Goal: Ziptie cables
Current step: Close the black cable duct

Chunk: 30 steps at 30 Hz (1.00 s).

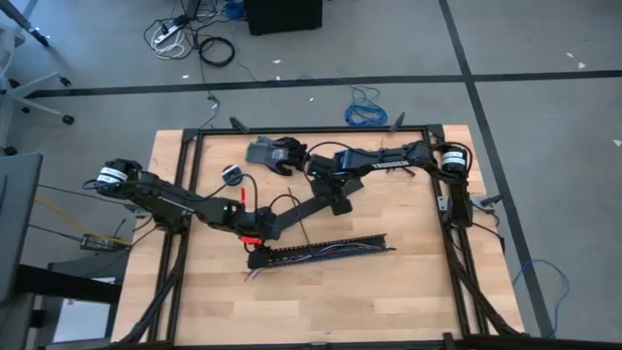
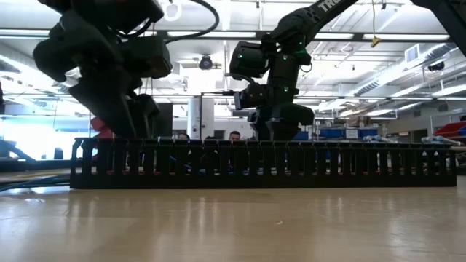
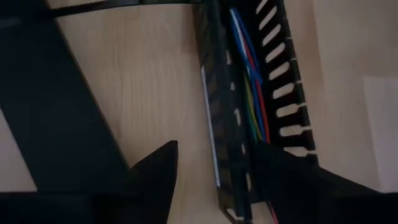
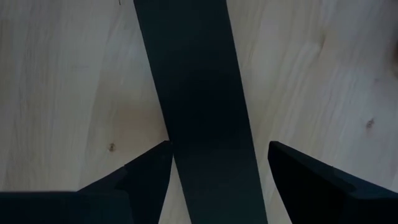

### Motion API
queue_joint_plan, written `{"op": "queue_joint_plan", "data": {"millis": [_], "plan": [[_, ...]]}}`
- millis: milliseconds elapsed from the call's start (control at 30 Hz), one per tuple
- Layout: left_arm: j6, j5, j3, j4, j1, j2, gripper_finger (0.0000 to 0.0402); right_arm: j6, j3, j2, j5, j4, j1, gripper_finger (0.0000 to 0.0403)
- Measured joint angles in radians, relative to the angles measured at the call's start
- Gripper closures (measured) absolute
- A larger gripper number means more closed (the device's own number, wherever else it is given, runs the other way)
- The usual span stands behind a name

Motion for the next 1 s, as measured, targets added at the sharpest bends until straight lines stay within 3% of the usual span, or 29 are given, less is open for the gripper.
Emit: {"op": "queue_joint_plan", "data": {"millis": [300, 567, 1000], "plan": [[-0.045, 0.042, 0.0, -0.039, -0.008, 0.027, 0.0248, 0.025, 0.0, 0.0, 0.0, -0.001, 0.0, 0.0143], [-0.049, 0.035, 0.0, -0.1, -0.02, 0.033, 0.0385, 0.028, 0.0, 0.0, 0.001, -0.005, 0.0, 0.0143], [-0.151, 0.003, 0.003, -0.399, -0.069, 0.01, 0.0401, 0.03, 0.0, -0.001, 0.016, -0.028, 0.0, 0.0149]]}}
